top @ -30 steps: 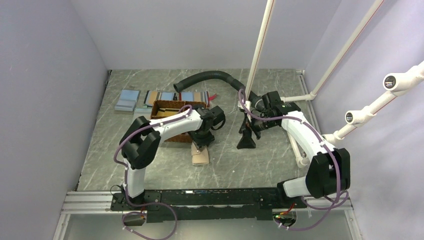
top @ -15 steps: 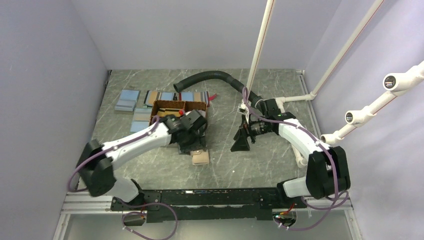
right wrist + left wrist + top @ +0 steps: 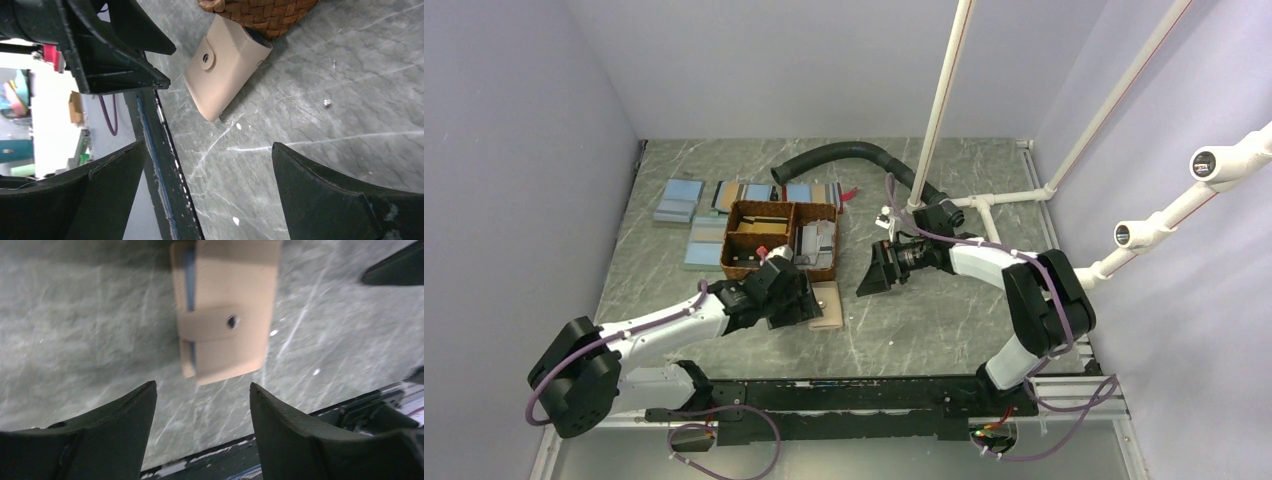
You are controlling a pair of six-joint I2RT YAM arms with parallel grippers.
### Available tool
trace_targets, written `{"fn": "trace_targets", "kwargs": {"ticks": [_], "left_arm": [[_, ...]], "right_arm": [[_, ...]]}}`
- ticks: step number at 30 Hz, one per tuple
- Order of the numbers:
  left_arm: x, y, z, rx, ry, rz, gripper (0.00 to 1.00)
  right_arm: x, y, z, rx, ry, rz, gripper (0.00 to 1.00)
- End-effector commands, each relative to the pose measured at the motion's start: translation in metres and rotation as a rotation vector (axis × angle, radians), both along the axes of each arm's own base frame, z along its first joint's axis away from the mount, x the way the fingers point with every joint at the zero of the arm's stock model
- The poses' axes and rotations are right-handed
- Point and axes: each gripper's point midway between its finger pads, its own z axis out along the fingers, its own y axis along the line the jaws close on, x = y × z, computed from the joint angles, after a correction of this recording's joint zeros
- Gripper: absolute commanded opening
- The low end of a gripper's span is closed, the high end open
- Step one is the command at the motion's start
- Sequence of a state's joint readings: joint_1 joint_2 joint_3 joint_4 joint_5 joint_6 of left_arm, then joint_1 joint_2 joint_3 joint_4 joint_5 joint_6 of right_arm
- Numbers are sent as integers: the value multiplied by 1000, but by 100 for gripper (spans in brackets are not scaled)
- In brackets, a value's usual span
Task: Take the credit cards out of the card holder
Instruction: Place the card holder at the center of the board, then pick up the card holder from the center of the board.
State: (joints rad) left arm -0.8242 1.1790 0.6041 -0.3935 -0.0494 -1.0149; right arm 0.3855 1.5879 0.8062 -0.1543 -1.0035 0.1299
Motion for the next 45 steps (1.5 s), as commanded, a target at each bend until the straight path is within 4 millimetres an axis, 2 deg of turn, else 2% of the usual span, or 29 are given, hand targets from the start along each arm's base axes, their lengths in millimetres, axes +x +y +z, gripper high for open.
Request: {"fn": "trace_targets", "kwargs": {"ticks": [1,6,12,15,17,18,19,22,26,35,45], "left_arm": [[30,-23,19,-131,-98,21,69],[32,-35,8,-165,-57,3,55],[27,-29,-11,-67,30,3,49],[24,-28,-17,-52,57,4,43],[23,-30,-19,-61,64,-2,35],[22,-32,-19,-67,68,-8,28],[22,-33,-21,-70,74,-13,15],[20,-37,-21,-82,78,-39,0],[18,-40,-15,-131,50,-63,0],[15,-58,19,-338,-134,-179,0],[9,-66,45,-446,-252,-270,0]], "right_arm": [[7,16,1,31,38,-20,98],[6,20,-7,24,84,-14,96],[7,19,-20,-14,118,-41,95],[10,20,-25,-41,144,-56,95],[10,22,-28,-50,156,-51,94],[9,23,-30,-54,165,-51,94],[8,24,-32,-55,171,-49,94],[7,24,-35,-61,187,-53,94],[8,22,-37,-73,180,-60,94],[9,22,-38,-62,206,-69,94],[3,30,-27,17,274,-38,91]]}}
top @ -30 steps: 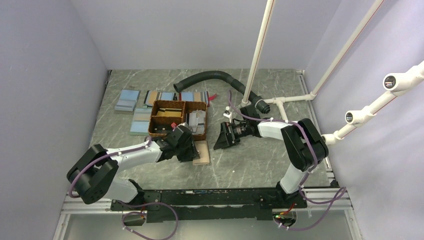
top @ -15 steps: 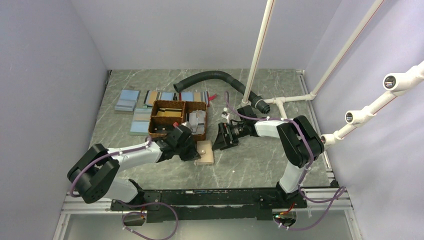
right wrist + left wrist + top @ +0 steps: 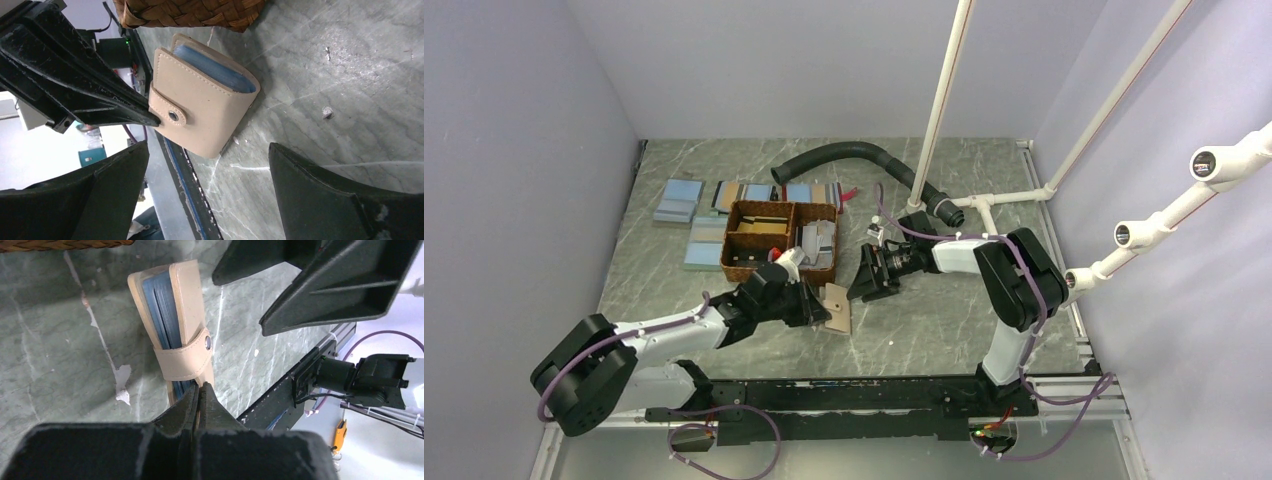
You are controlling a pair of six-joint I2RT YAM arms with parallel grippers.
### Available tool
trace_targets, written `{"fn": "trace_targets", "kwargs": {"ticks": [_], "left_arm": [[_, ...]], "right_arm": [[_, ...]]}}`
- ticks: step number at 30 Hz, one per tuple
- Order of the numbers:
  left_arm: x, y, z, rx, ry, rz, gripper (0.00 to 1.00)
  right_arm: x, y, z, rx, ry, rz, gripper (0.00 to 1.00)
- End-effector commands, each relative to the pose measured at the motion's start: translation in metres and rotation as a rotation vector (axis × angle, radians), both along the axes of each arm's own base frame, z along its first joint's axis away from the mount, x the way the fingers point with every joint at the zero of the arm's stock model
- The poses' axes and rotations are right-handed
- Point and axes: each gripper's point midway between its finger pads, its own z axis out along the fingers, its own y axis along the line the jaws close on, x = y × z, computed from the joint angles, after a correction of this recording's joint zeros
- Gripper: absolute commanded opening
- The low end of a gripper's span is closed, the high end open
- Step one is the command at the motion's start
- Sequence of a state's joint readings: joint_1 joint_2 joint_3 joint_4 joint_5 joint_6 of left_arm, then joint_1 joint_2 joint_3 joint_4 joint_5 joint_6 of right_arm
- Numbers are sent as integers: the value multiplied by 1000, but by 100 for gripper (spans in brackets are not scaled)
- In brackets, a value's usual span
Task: Take the credit cards out of the card holder
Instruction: Pick up the card holder from the center of the board.
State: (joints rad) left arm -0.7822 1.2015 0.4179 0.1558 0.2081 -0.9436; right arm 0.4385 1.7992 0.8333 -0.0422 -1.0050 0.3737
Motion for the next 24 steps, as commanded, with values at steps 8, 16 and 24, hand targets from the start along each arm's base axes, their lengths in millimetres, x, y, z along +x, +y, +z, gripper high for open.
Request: {"fn": "trace_targets", "kwargs": {"ticks": [8,16,24], "left_arm": [[0,-21,51,-166,-168,-100,0],[-5,-19,71,-224,-206,-104,0],[-11,-22,102,-308,-262,-137,0]], "right_arm": [[5,11,23,110,0,15,90],[2,12,30,161,44,20,93],[0,19,72,311,71,46,92]]}}
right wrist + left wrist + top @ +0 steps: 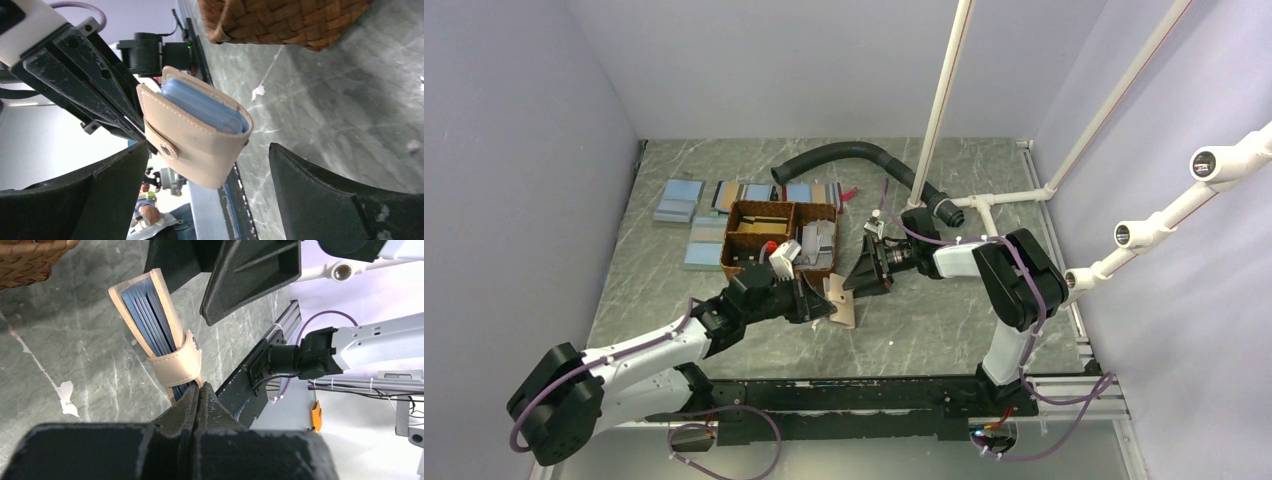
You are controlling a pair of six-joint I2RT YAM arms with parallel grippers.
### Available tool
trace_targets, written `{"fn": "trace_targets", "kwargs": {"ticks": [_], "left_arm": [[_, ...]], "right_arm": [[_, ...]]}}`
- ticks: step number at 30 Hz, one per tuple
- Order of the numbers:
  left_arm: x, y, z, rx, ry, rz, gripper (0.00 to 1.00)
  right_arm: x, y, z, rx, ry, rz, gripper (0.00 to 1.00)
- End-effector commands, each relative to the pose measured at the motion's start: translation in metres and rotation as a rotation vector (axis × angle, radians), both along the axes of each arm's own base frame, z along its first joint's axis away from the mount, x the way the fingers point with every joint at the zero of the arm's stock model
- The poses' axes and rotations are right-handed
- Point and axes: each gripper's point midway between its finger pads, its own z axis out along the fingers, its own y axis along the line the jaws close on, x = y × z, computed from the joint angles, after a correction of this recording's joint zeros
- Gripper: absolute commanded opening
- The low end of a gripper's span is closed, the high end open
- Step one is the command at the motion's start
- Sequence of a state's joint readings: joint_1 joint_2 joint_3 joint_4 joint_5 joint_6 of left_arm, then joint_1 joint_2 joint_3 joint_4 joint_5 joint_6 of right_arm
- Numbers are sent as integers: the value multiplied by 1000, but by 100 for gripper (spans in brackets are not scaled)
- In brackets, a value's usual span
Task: Take the credit cards out of the card holder
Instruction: Pick up the card holder from the center of the board.
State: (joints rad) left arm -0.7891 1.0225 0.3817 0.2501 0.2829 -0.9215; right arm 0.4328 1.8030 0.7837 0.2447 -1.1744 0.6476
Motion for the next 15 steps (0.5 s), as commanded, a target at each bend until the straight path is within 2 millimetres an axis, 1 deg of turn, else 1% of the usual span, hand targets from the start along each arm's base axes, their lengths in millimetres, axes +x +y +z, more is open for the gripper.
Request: {"fn": "trace_targets", "kwargs": {"ticks": [1,4,6,10,13,15], "left_arm": [[-4,-12,47,-135,-110,-65,0],[-5,-14,58,-166,-131,-77,0],[-5,-16,66,-182,-145,-86,0],[-4,-19,72,-187,-159,-95,0],[-2,-19,72,-183,-158,-90,0],[-1,-17,68,-175,-152,-76,0]], "right_arm": [[2,5,43,141,-21,38,92],[3,6,56,173,-21,42,92],[3,7,61,183,-17,46,91],[1,6,69,200,-22,56,89],[-1,5,73,207,-32,61,81],[-3,4,75,211,-38,66,74]]}}
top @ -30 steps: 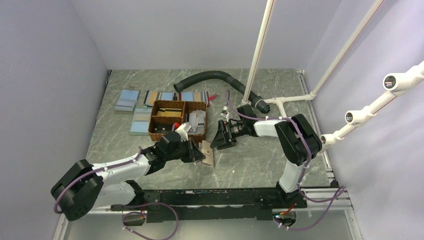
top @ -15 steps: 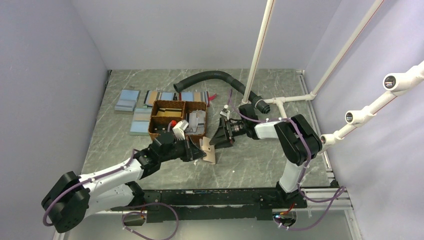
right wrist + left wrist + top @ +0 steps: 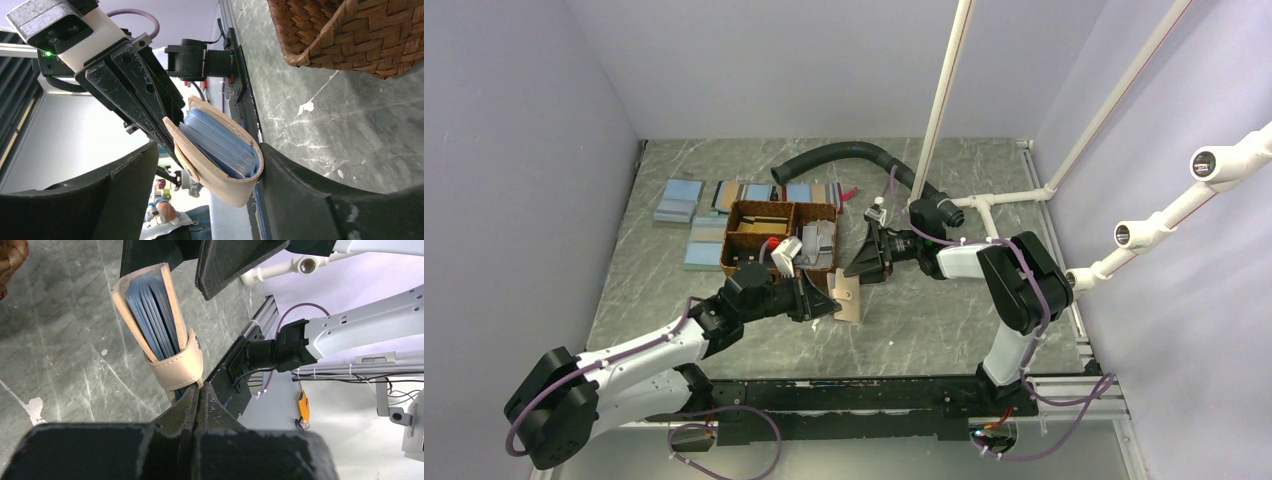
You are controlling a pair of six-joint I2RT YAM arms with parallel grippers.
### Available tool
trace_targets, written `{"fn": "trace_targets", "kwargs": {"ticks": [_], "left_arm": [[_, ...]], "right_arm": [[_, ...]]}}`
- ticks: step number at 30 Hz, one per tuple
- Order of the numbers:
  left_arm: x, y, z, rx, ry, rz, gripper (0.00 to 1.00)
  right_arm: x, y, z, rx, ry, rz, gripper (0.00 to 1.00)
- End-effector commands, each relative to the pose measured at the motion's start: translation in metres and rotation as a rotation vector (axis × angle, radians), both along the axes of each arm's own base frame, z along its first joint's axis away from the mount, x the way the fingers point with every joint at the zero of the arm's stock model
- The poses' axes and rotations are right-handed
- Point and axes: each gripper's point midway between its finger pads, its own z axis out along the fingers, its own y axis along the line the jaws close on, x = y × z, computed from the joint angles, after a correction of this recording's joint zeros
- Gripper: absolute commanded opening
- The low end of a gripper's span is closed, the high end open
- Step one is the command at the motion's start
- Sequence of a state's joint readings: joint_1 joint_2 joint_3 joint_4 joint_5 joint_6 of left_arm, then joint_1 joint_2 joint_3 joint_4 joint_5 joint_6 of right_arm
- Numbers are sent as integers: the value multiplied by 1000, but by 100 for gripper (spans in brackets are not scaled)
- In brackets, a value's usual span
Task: Take the credit cards out of the card holder
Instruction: Pick up the card holder from the center of the board, then open the card holder at the center of the board.
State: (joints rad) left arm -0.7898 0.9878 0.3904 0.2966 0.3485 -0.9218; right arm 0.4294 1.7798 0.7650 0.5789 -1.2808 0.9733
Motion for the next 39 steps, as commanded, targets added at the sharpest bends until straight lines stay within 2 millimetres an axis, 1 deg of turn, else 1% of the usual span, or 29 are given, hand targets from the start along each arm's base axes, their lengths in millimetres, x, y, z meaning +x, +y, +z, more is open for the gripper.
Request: {"fn": "trace_targets", "kwargs": {"ticks": [1,4,7,10,13,15,16,18,19,20,21,23,26,27,31,32,35,39], "left_arm": [[7,-7,40,-88,-95,0,0],[8,0,35,-70,-89,35,0],[8,4,32,-53,-81,60,0],[11,7,28,-35,-69,84,0],[15,10,26,-11,-56,110,0],[17,14,22,26,-29,137,9],[18,16,20,47,-20,151,15],[21,25,18,96,12,198,33],[21,31,18,120,25,223,40],[21,36,19,140,35,244,50],[22,40,22,149,35,260,55],[22,43,27,158,37,276,60],[25,38,35,157,55,278,61],[28,33,37,173,69,275,61],[38,15,40,292,103,297,60],[40,13,39,329,115,314,60],[43,6,29,432,145,341,57],[42,-9,20,472,149,335,54]], "right_arm": [[-7,-4,26,63,-78,38,70],[-8,-4,26,64,-83,37,53],[-8,-5,29,67,-101,40,33],[-7,-5,31,62,-126,39,18],[-6,-5,29,35,-167,38,6],[-3,-6,28,2,-204,32,0],[-1,-7,26,-24,-237,25,0],[1,-11,21,-97,-271,11,0],[4,-13,18,-130,-298,1,0],[7,-15,15,-165,-319,-15,0],[10,-16,13,-190,-341,-28,0],[14,-19,8,-234,-361,-50,0],[17,-22,3,-281,-368,-65,0],[19,-23,1,-295,-365,-67,0],[21,-26,-2,-335,-353,-74,0],[21,-26,-2,-340,-352,-75,0],[21,-28,-4,-354,-352,-79,0],[20,-28,-4,-352,-349,-81,0]]}}
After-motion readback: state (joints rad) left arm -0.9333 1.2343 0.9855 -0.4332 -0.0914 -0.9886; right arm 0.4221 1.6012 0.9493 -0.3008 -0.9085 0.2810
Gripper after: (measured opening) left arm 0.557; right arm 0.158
